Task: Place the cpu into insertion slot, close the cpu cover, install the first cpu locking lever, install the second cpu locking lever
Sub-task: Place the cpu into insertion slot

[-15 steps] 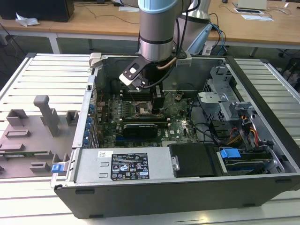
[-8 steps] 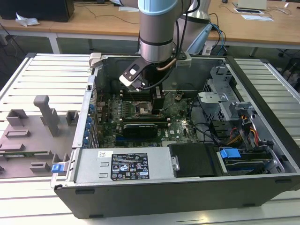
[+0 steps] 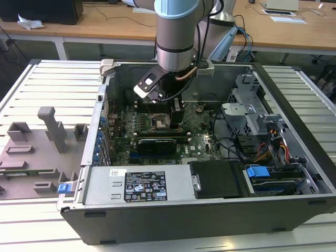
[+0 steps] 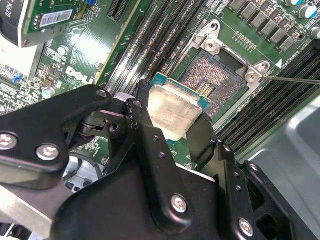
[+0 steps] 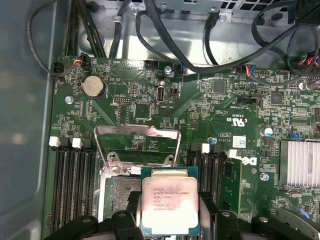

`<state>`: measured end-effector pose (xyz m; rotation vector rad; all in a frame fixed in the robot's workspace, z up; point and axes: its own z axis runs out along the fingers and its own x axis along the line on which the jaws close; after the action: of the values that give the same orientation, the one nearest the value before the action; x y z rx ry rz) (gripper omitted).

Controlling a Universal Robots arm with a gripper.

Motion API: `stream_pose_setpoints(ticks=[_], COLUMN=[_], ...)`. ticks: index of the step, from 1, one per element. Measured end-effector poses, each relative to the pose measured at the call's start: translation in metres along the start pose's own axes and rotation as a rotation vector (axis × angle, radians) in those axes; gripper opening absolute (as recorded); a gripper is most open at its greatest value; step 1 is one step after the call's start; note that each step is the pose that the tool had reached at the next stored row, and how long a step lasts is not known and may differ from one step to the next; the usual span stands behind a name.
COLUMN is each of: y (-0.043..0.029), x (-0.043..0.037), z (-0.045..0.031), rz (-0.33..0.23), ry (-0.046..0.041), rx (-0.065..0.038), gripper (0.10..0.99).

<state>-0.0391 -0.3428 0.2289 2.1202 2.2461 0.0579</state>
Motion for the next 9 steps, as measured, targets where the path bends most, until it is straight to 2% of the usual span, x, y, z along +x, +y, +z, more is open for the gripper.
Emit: stream_pose_setpoints(ticks=[5, 9], y=[-0.0002, -0.0014], x=[0.0000, 0.0035], z=[0.0026, 0.0031], rz=[0.000, 0.000], ry=[-0.0001, -0.0001], rx=[0.000, 0.000], gripper=[0.545, 0.545])
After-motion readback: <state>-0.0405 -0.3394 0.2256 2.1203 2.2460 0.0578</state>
